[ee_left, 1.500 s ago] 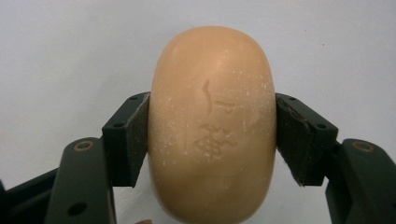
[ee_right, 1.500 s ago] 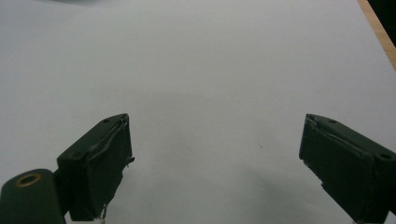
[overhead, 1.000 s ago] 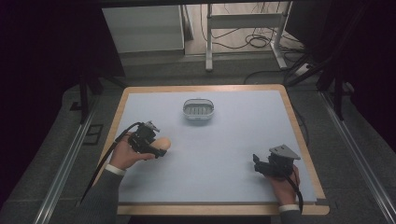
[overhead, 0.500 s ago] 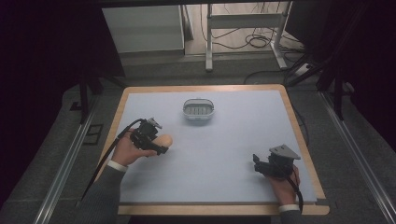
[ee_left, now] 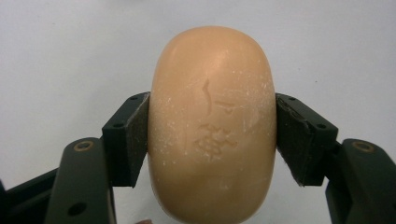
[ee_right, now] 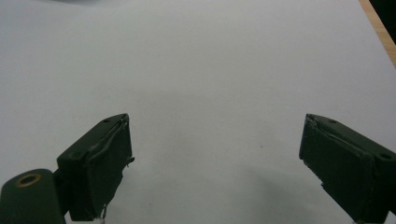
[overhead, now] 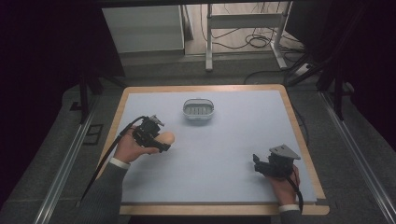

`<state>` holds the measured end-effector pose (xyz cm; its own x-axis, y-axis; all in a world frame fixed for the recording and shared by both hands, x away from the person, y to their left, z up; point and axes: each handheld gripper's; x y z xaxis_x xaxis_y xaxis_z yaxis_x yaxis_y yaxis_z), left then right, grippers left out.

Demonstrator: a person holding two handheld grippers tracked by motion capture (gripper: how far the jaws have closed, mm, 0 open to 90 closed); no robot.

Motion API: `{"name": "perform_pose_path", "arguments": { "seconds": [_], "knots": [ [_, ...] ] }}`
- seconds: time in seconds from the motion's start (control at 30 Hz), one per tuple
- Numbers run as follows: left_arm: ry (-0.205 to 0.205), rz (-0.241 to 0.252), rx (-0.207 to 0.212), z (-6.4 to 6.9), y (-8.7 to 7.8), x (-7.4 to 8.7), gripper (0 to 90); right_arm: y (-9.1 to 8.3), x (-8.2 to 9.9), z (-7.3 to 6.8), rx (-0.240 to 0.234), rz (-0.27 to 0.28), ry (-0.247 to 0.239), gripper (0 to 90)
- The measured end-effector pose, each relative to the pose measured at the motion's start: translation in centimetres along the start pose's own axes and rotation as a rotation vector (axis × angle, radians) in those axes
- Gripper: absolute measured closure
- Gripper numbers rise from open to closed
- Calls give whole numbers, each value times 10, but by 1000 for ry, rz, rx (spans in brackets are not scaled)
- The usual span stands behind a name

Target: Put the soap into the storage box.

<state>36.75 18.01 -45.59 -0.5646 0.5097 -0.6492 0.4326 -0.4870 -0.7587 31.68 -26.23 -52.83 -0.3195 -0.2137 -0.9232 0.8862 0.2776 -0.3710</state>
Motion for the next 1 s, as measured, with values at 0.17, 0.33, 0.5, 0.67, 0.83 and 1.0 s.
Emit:
{"name": "perform_pose_path", "arguments": {
  "seconds": [0.17,0.33,0.5,0.67,0.83,1.0],
  "knots": [
    [-5,3,-2,-2,1,-2,326,0,0,0,0,0,0,96],
    [-7,1,-3,-4,2,-3,326,0,0,0,0,0,-1,96],
    [-8,4,-6,-5,2,-5,326,0,0,0,1,0,-1,96],
    [-4,2,-6,-6,3,-9,326,0,0,0,1,0,-1,96],
    [-9,7,-3,-7,4,-10,326,0,0,0,1,-1,-1,96],
    [-17,8,-4,-11,6,-11,326,0,0,0,2,-2,-3,96]
  ]
}}
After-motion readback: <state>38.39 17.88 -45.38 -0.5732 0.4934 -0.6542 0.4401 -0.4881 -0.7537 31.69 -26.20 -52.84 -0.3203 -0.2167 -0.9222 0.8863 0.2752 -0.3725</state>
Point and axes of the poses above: each handheld gripper's, and its own axes: y roughly forward along the jaws, x roughly out of its underside, z roughly to its right, and after that the axes turned 11 degrees about z, right-handed
